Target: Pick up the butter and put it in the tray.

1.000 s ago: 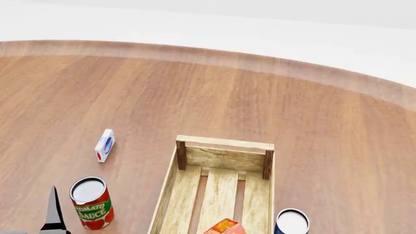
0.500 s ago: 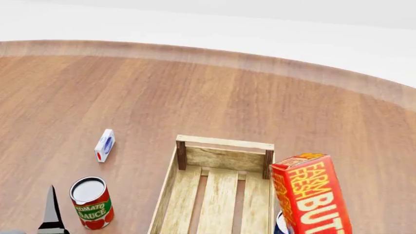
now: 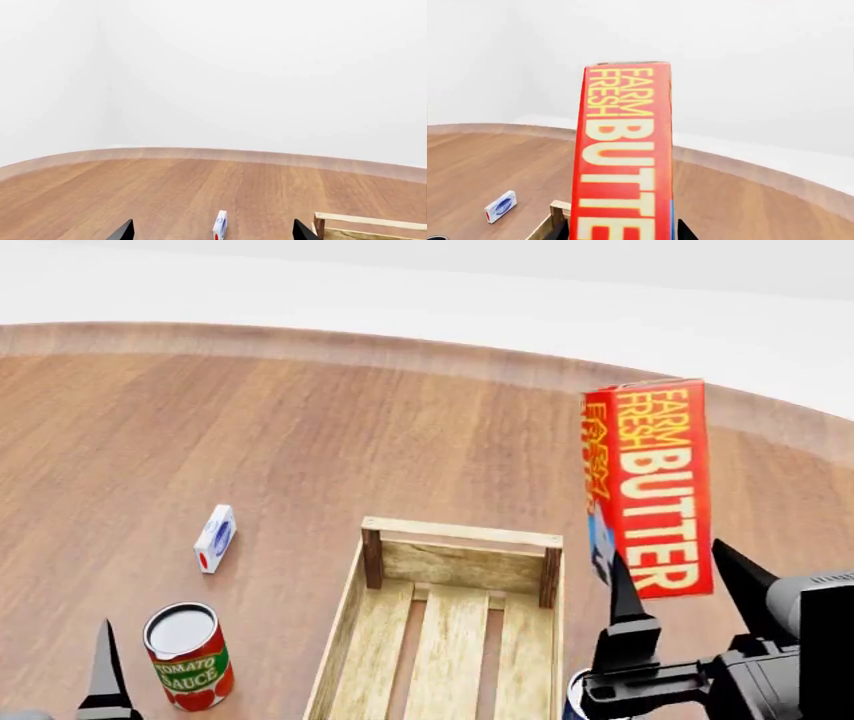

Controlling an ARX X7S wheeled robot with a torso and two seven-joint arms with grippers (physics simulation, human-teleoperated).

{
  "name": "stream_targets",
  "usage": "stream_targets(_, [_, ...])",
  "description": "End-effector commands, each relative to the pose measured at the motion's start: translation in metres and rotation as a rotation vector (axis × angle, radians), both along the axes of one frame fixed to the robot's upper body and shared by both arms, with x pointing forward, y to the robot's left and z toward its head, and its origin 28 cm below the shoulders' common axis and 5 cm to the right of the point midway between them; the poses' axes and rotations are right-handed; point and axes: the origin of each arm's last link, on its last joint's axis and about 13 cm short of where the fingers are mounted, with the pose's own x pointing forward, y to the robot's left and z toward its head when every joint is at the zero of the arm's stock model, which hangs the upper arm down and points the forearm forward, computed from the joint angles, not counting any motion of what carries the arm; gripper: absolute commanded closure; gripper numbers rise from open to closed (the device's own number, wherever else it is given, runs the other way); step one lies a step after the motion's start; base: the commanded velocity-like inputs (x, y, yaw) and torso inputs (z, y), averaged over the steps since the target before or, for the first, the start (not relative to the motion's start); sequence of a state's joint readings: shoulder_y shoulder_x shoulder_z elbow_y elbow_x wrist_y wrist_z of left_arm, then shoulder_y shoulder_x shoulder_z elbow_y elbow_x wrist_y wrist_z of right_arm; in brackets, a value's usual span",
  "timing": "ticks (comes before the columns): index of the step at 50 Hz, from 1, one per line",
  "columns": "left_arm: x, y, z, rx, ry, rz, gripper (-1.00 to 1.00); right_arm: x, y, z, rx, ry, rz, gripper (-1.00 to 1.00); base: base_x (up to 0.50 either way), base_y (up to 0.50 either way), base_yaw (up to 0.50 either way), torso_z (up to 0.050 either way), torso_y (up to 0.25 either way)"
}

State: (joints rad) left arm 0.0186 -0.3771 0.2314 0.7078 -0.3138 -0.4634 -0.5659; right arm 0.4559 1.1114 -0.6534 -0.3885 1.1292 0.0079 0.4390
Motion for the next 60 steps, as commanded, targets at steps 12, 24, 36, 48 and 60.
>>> stream_targets(12, [0.007, 0.003, -0.005, -0.020, 0.002, -0.003, -1.00, 0.065, 0.048, 0.021, 0.185, -0.163, -0.047, 1.00, 0.00, 0.00, 0.00, 0.000, 0.002])
stream_targets(24, [0.007, 0.003, -0.005, -0.020, 0.004, -0.005, -1.00, 0.086, 0.074, 0.027, 0.294, -0.105, -0.095, 1.00, 0.00, 0.00, 0.00, 0.001, 0.002])
stream_targets(36, [0.006, 0.003, -0.005, -0.022, 0.005, -0.004, -1.00, 0.096, 0.104, 0.032, 0.325, -0.006, -0.191, 1.00, 0.00, 0.00, 0.00, 0.000, 0.001])
stream_targets(48, [0.006, 0.003, -0.005, -0.024, 0.005, -0.004, -1.00, 0.097, 0.119, 0.029, 0.227, 0.107, -0.228, 1.00, 0.00, 0.00, 0.00, 0.001, 0.002])
stream_targets(60, [0.007, 0.003, -0.006, -0.025, 0.007, -0.005, -1.00, 0.097, 0.130, 0.034, 0.210, 0.325, -0.277, 1.00, 0.00, 0.00, 0.00, 0.000, 0.002])
